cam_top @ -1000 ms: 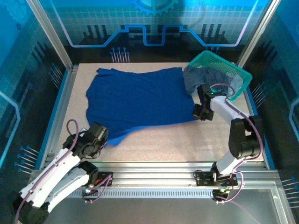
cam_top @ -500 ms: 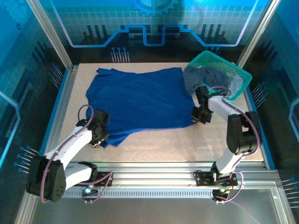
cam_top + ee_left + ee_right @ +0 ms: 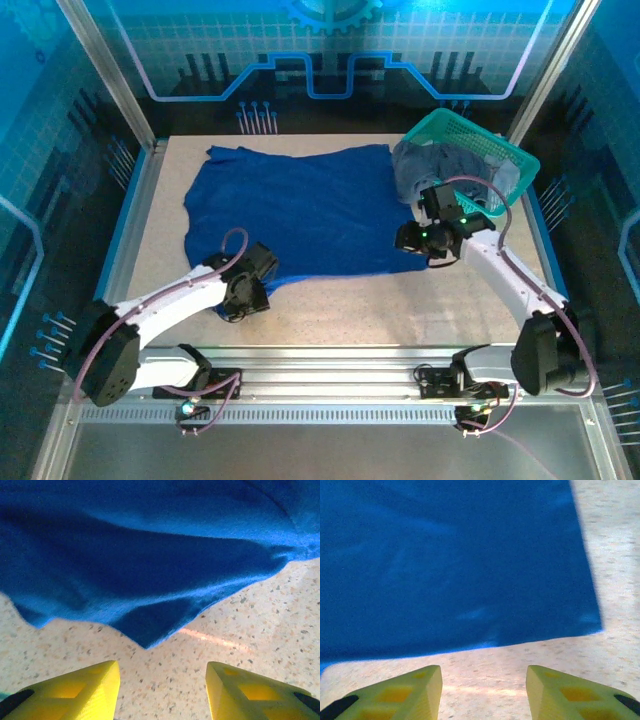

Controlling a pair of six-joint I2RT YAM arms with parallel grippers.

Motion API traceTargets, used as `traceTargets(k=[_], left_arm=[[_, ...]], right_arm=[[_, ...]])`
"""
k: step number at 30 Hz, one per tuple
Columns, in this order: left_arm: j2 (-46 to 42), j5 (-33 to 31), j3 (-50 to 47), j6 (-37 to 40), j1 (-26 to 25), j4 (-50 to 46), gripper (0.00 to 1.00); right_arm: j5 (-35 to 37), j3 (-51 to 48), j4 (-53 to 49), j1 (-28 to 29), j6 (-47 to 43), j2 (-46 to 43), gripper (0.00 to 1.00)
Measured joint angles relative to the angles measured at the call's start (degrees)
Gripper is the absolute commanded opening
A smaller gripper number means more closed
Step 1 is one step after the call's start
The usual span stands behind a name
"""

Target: Fold and stack the t-shirts

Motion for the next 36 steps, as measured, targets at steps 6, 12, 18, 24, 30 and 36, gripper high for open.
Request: traceTargets(k=[6, 12, 18, 24, 30, 36], left_arm=[[4.4, 0.3, -0.1, 2.1, 0.0, 4.3, 0.45], [5.7, 0.2, -1.8, 3.5, 0.2, 7.6, 0.41], [7.0, -0.4, -2.4, 4.2, 0.4, 10.2, 0.11], [5.2, -0.2, -3.1, 3.5, 0.3, 11.4, 0.0], [2.3, 4.0, -1.6, 0.0, -2.1, 8.9, 0.0], [3.4, 9.6, 3.9, -3.6, -4.5, 7.4, 0.0]], right_arm=[[-2.4, 0.9, 1.1, 2.2, 0.0, -0.5, 0.46], [-3.1, 1.2, 1.1, 2.2, 0.3, -0.5, 0.43], [-3.9, 1.2, 1.1, 2.2, 0.7, -0.5, 0.39], [-3.9, 1.2, 1.1, 2.2, 0.7, -0.5, 0.36], [-3.8, 1.3, 1.0, 2.2, 0.7, -0.5, 0.35], [-3.8, 2.2, 0.9, 2.2, 0.7, 0.1, 0.34]])
